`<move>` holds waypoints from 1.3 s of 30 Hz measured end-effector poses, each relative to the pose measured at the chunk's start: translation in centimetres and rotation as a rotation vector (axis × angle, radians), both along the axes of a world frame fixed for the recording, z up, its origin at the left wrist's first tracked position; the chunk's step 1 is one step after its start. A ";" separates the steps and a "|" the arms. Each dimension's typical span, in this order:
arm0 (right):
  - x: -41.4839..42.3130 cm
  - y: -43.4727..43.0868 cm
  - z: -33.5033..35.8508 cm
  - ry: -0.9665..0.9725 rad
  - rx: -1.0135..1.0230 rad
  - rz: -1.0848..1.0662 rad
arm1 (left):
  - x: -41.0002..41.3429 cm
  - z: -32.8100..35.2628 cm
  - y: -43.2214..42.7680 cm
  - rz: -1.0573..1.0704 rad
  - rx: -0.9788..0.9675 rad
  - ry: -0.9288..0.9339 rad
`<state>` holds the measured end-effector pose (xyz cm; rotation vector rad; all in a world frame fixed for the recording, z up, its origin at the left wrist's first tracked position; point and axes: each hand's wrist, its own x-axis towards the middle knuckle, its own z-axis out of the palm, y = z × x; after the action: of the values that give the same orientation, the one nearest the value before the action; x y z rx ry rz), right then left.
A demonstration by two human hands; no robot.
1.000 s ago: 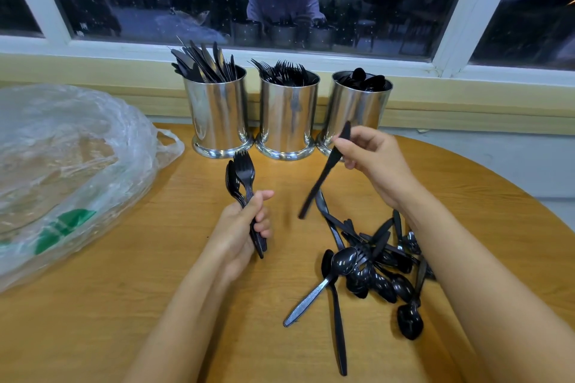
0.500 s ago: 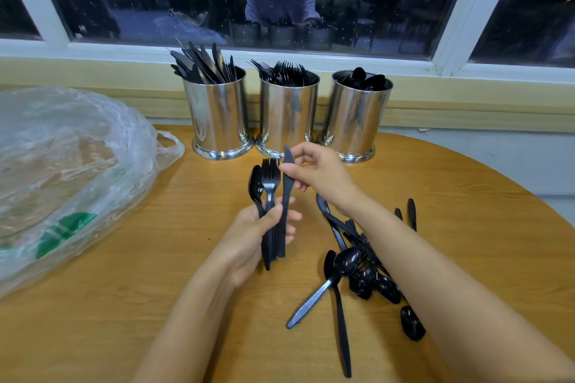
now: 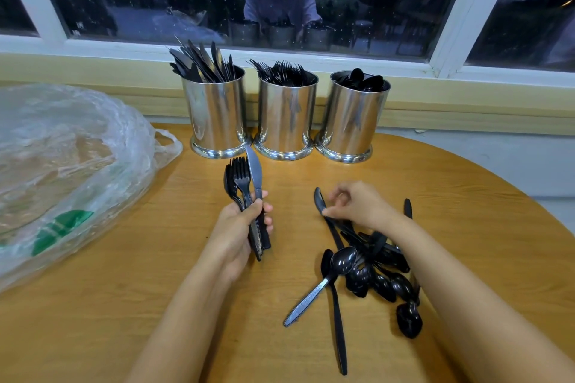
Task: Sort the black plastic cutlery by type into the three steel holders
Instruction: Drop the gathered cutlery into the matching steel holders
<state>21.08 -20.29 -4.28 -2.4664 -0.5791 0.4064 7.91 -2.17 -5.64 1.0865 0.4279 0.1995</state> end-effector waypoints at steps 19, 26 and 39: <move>0.9 0.1 6.9 -0.119 0.723 -0.197 | 0.2 -0.4 -0.1 0.000 -0.060 0.045; -3.5 0.5 4.5 0.317 1.017 -0.248 | 0.2 -0.2 -0.4 0.027 -0.096 0.037; -9.1 4.1 -1.1 0.364 0.972 -0.373 | 0.2 -0.3 -1.0 -0.024 -0.072 0.005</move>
<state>11.95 -16.23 -5.37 -1.4659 -0.0922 0.3050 8.12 -3.22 -5.97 1.0212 0.4231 0.1591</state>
